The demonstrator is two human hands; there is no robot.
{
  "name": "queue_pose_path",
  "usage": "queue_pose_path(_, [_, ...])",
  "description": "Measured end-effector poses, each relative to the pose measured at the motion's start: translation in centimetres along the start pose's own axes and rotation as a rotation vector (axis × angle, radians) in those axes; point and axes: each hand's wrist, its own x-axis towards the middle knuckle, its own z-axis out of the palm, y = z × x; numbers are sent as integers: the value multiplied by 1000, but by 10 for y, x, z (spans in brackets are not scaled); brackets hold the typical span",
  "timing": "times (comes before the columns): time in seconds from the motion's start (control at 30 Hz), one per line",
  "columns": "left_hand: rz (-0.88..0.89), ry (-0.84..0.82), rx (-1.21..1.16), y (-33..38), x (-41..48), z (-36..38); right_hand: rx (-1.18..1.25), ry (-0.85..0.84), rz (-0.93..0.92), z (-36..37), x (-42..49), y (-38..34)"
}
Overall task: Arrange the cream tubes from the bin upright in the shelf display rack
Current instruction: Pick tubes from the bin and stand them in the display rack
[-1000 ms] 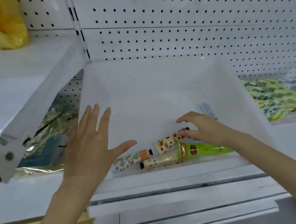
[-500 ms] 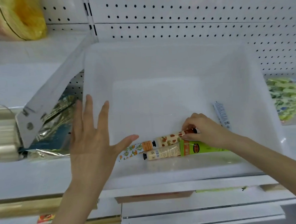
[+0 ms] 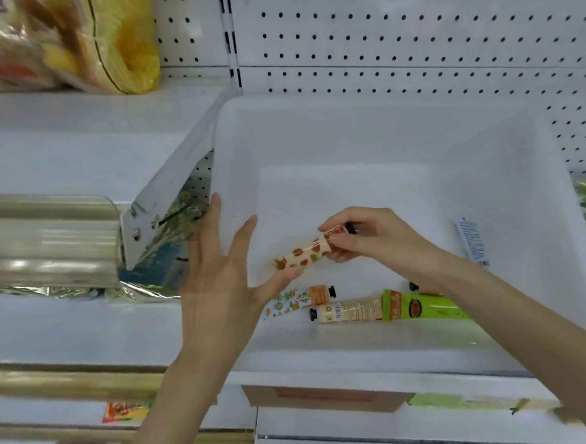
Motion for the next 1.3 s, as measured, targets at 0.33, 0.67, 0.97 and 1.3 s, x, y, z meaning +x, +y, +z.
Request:
queue_pose_path(0.33, [24, -11, -214, -5, 8, 0, 297, -81, -73, 40, 21, -7])
queue_pose_path(0.67, [3, 34, -230, -8, 5, 0, 291, 49, 76, 26, 21, 6])
queue_pose_path(0.97, [-52, 42, -356, -5, 5, -6, -607, -184, 142, 31, 22, 34])
queue_pose_path(1.3, [-130, -4, -462, -8, 8, -6, -815, -286, 126, 45, 26, 36])
